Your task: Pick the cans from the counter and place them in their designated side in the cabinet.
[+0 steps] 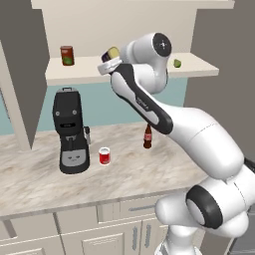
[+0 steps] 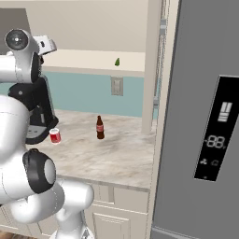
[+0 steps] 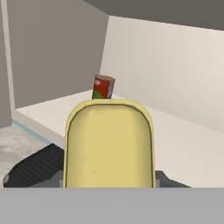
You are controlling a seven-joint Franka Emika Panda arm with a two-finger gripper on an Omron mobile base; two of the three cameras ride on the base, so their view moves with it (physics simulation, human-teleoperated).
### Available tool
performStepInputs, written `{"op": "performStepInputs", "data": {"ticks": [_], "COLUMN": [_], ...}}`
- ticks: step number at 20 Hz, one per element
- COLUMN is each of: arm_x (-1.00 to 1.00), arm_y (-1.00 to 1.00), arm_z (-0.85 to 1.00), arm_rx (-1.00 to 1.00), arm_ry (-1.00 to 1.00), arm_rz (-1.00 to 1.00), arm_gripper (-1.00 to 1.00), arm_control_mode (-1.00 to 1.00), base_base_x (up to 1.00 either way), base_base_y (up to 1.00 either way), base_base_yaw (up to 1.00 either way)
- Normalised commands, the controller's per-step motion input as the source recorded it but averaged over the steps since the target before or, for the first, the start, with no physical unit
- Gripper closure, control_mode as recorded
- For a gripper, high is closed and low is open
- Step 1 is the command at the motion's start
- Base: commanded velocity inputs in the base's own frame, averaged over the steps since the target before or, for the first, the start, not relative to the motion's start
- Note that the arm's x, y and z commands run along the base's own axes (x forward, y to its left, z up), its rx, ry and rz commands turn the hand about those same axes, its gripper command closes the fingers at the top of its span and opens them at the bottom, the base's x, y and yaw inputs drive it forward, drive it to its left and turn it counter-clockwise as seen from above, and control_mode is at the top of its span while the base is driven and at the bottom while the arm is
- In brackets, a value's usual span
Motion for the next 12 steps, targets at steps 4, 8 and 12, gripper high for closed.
{"op": "performStepInputs", "data": {"ticks": [4,8,12], "arm_x": [0.22,0.22,0.22], "arm_y": [0.14,0.14,0.14], "arm_z": [-0.04,-0.06,-0.07], "arm_rx": [0.0,0.0,0.0], "arm_ry": [0.05,0.04,0.01], "arm_rz": [0.0,0.0,0.0], "arm_gripper": [1.0,1.0,1.0], "arm_control_mode": [-1.0,-1.0,-1.0], "base_base_x": [0.0,0.0,0.0], "base_base_y": [0.0,0.0,0.0], "base_base_yaw": [0.0,0.0,0.0]}}
